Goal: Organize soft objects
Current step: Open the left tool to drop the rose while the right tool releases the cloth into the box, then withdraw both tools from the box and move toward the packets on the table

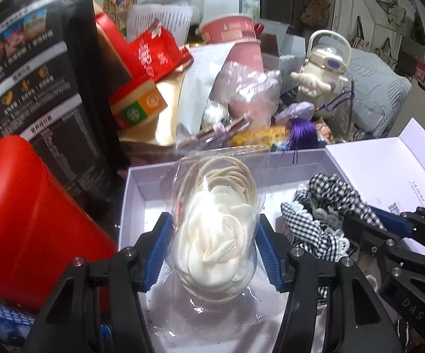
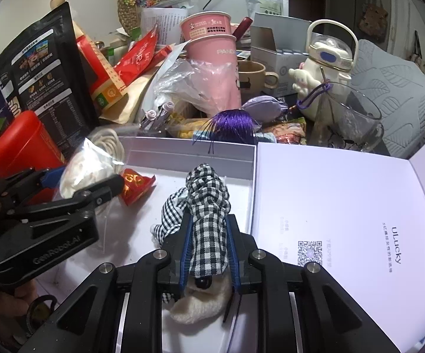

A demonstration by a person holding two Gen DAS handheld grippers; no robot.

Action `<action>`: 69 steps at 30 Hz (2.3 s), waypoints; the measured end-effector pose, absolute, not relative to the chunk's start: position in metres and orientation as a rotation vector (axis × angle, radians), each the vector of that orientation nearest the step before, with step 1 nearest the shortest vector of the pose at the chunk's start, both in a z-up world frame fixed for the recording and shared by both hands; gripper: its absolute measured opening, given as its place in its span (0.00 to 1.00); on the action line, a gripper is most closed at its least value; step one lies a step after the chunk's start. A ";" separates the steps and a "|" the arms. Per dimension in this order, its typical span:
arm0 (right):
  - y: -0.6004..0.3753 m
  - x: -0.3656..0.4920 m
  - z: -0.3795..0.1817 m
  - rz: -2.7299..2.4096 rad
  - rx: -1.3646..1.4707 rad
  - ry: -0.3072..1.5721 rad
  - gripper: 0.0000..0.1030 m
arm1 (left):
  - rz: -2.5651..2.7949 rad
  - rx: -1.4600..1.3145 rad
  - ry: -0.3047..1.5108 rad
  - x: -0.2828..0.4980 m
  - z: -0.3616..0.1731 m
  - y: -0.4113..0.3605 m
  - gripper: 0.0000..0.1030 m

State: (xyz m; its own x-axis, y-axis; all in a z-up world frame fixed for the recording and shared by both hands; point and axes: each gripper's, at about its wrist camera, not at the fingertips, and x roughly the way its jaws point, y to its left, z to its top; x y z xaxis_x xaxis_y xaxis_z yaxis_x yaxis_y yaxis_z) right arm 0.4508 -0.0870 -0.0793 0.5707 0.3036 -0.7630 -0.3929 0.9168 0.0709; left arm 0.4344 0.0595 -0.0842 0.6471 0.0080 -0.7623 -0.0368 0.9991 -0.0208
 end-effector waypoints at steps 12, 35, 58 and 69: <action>-0.088 0.449 -0.078 0.391 -0.122 0.880 0.37 | 0.090 -0.028 0.940 0.443 -0.089 0.061 0.60; -0.115 0.416 -0.032 0.372 -0.040 0.763 0.42 | 0.095 -0.001 0.763 0.415 -0.016 0.049 0.70; -0.148 0.299 0.059 0.367 -0.038 0.538 0.46 | 0.006 0.023 0.551 0.296 0.080 0.019 0.70; -0.163 0.234 0.073 0.368 -0.046 0.468 0.59 | -0.073 0.027 0.523 0.234 0.094 0.006 0.81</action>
State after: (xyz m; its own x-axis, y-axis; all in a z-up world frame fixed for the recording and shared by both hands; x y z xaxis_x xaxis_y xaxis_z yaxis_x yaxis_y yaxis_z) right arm 0.2338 -0.1627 0.0734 0.8277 0.3365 -0.4490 -0.3572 0.9331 0.0409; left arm 0.2338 0.0059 0.0943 0.8639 -0.0624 -0.4998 0.0760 0.9971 0.0070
